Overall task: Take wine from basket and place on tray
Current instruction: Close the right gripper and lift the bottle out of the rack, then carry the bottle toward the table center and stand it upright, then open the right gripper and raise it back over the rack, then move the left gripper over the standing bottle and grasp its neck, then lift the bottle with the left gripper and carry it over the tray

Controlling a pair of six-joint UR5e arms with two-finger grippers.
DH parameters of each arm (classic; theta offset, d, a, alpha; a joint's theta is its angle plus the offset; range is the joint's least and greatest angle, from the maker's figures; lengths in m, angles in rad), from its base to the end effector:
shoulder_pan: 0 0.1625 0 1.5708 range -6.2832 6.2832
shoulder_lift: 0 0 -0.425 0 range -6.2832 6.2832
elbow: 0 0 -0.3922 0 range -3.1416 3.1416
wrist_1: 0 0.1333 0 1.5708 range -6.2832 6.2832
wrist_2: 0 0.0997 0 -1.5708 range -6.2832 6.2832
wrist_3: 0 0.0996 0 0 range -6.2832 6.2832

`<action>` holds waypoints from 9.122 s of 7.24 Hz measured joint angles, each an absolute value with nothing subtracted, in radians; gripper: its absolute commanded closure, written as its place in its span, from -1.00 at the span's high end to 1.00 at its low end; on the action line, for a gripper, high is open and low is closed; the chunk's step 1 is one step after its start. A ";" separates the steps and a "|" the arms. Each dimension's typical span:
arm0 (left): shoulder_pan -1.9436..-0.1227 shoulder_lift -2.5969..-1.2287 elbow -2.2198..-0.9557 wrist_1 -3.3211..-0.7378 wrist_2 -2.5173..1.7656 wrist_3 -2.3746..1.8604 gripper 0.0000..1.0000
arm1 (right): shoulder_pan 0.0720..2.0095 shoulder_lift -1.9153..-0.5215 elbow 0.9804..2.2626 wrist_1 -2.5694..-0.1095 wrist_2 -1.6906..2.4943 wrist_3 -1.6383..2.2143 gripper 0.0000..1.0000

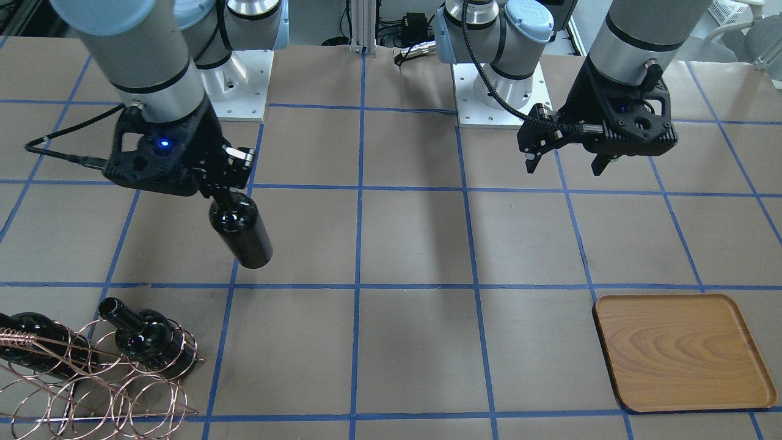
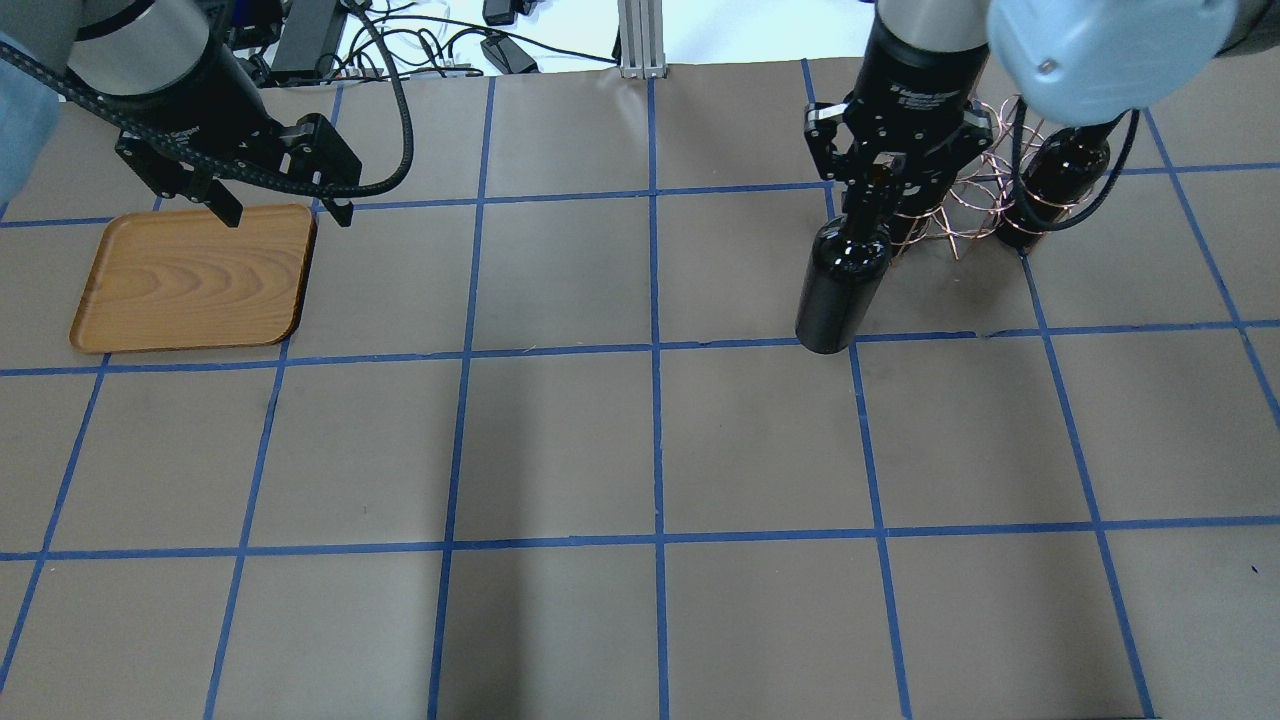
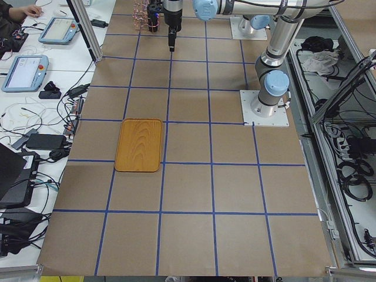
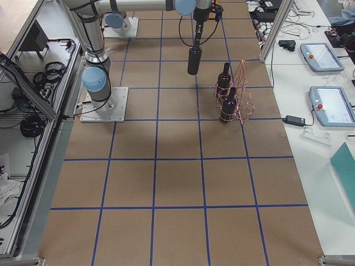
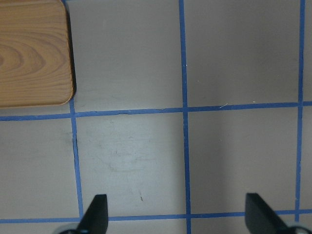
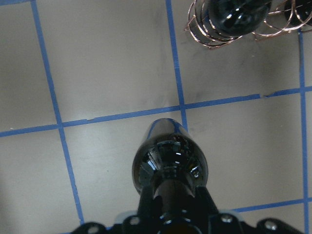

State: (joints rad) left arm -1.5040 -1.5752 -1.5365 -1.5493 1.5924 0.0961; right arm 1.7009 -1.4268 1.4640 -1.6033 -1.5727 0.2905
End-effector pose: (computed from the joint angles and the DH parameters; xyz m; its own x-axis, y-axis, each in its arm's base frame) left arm -0.0976 -0.5062 0.5049 -0.9993 0.0281 -0.0264 0.0294 0.9984 -0.0491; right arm 0.2036 -0.5302 0.4684 -0.9872 0.1597 0.0032 0.1597 0.9872 0.0040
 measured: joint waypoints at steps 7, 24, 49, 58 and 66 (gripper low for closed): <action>-1.409 -1.577 -1.535 -1.620 1.598 0.097 1.00 | 2.051 -1.318 1.495 -1.821 -1.575 0.734 -0.78; -1.392 -1.591 -1.541 -1.603 1.667 0.085 1.00 | 2.085 -1.308 1.388 -1.750 -1.596 0.749 1.00; -1.792 -1.720 -1.685 -1.392 1.528 -0.055 -1.00 | 1.608 -1.528 1.433 -1.601 -1.595 0.025 1.00; -1.360 -1.847 -1.314 -1.520 1.613 0.478 -1.00 | 1.608 -1.529 1.433 -1.598 -1.595 0.022 1.00; -1.081 -2.046 -1.212 -1.410 1.619 0.764 -1.00 | 1.608 -1.529 1.433 -1.598 -1.594 0.021 1.00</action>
State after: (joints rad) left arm -1.0807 -2.0460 -1.2122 -1.4103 1.6193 0.7641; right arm 1.6076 -1.5294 1.4327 -1.5984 -1.5938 0.0215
